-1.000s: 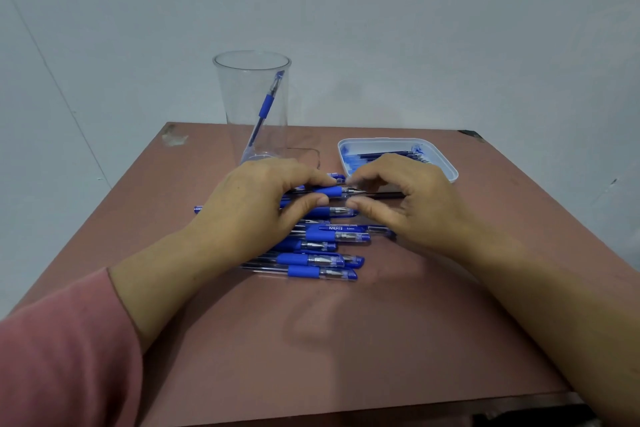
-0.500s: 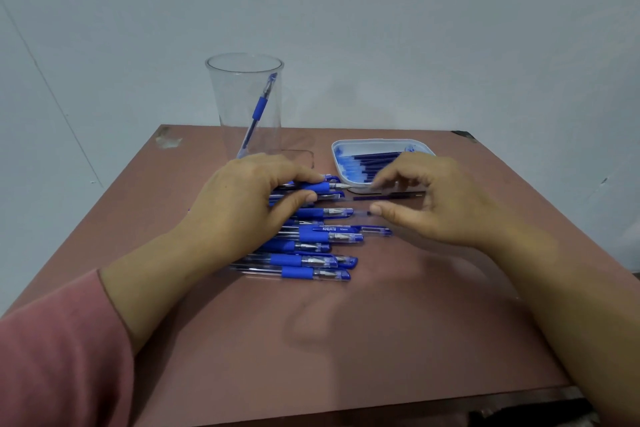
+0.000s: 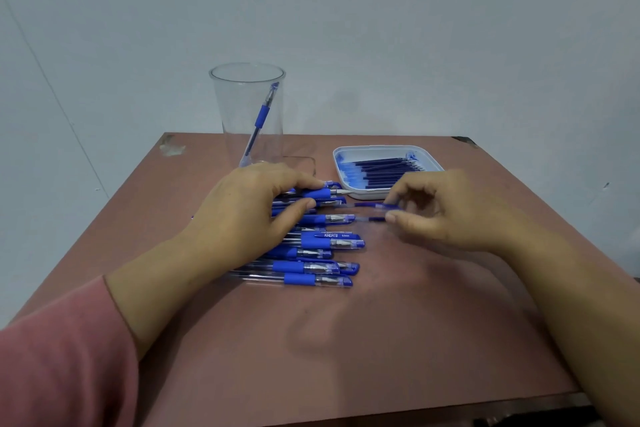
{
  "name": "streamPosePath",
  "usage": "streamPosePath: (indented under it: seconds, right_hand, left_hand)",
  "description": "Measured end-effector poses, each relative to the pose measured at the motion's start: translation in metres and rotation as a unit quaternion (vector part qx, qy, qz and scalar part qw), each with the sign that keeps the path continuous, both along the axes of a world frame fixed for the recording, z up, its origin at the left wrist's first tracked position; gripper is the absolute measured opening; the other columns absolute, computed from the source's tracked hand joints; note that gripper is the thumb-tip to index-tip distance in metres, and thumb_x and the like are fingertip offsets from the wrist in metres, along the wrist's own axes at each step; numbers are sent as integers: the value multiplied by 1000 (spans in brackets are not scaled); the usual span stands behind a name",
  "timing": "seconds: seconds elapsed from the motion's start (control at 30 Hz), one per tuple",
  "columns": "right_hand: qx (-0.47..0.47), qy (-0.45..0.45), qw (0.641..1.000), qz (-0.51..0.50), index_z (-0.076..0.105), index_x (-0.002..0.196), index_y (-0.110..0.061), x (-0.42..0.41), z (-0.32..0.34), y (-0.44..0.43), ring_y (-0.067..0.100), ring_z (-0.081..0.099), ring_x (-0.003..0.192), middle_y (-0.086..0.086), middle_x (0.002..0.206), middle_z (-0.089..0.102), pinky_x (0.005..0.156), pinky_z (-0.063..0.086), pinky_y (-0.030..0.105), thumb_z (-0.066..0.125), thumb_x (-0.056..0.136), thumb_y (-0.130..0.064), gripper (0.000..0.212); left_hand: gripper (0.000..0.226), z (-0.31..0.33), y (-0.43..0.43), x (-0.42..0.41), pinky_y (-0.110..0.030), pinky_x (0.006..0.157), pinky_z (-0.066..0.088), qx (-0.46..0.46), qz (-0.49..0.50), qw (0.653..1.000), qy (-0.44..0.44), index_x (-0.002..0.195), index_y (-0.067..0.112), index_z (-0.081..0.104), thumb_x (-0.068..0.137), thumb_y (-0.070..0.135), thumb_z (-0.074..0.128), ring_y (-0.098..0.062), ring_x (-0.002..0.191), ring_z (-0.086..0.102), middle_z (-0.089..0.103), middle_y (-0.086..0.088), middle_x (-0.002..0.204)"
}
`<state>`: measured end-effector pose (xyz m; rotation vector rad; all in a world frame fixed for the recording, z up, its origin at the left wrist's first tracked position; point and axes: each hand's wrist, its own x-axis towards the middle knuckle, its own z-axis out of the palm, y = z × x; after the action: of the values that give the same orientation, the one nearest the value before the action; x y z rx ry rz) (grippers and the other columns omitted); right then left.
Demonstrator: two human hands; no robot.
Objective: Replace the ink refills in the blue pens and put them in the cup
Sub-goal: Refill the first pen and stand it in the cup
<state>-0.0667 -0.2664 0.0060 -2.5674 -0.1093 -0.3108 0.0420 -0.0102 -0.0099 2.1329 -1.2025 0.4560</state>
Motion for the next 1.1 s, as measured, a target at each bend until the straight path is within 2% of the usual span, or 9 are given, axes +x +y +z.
streamPosePath:
  seconds: [0.1,0.2,0.4,0.57,0.7,0.77,0.83,0.93,1.1]
  right_hand:
    - [25,-78,996,-18,66,90,-25,4,2,4,13,57,69,-8,73,62,61,46,16,71,83,-27,9]
    - [34,-108,994,-9,64,94,-26,9,-3,15,12,57,75,-10,78,62,66,44,10,72,84,-19,14]
    - [48,-112,992,21,65,95,-28,14,-11,27,6,58,75,-10,82,63,70,47,14,72,84,-19,16]
    - [56,-145,987,28,65,96,-28,16,-14,30,7,60,76,-9,85,65,71,48,13,72,85,-16,18]
    - [38,-152,986,50,66,99,-29,18,-16,35,10,61,79,-11,86,65,73,48,13,73,85,-19,19]
    - [37,-165,984,52,65,100,-30,20,-17,36,9,61,79,-12,87,64,73,48,13,72,85,-19,20]
    - [36,-177,982,50,68,100,-24,21,-19,36,8,61,78,-12,86,64,73,49,15,72,85,-20,17]
    - [32,-194,979,47,71,101,-15,21,-23,36,8,62,78,-7,87,67,73,51,18,71,84,-21,17]
    - [27,-231,971,55,71,100,-11,22,-26,40,4,64,83,-4,89,69,75,51,17,71,86,-19,17]
  left_hand:
    - [27,0,0,0,-33,81,54,0,-2,1000,-3,112,32,70,86,28,68,-4,90,62,69,16,99]
    - [27,0,0,1,-32,80,54,4,-10,1000,-7,113,32,70,86,28,68,-2,87,61,68,19,96]
    - [26,-1,-1,3,-34,78,54,4,-23,1000,-6,112,32,70,87,30,68,-4,87,63,69,17,96]
    - [25,-1,-1,3,-34,76,54,-6,-23,1000,-13,112,31,71,87,33,66,-5,85,62,68,17,93]
    - [25,-3,-3,2,-31,73,53,-1,-34,999,-25,111,30,71,87,31,68,-1,80,59,57,24,84]
    - [25,-4,-3,3,-32,74,54,-8,-34,999,-25,111,29,71,87,28,69,-3,81,61,61,21,86]
    - [24,-5,-3,3,-33,74,54,-15,-32,999,-28,111,28,72,86,27,70,-5,82,63,66,17,89]
    - [23,-6,-4,3,-31,72,54,-24,-31,999,-29,108,26,73,85,24,72,-4,78,61,64,19,85]
    - [22,-3,-3,2,-32,68,53,-32,-26,999,-25,105,26,74,86,31,65,-8,74,63,69,13,82]
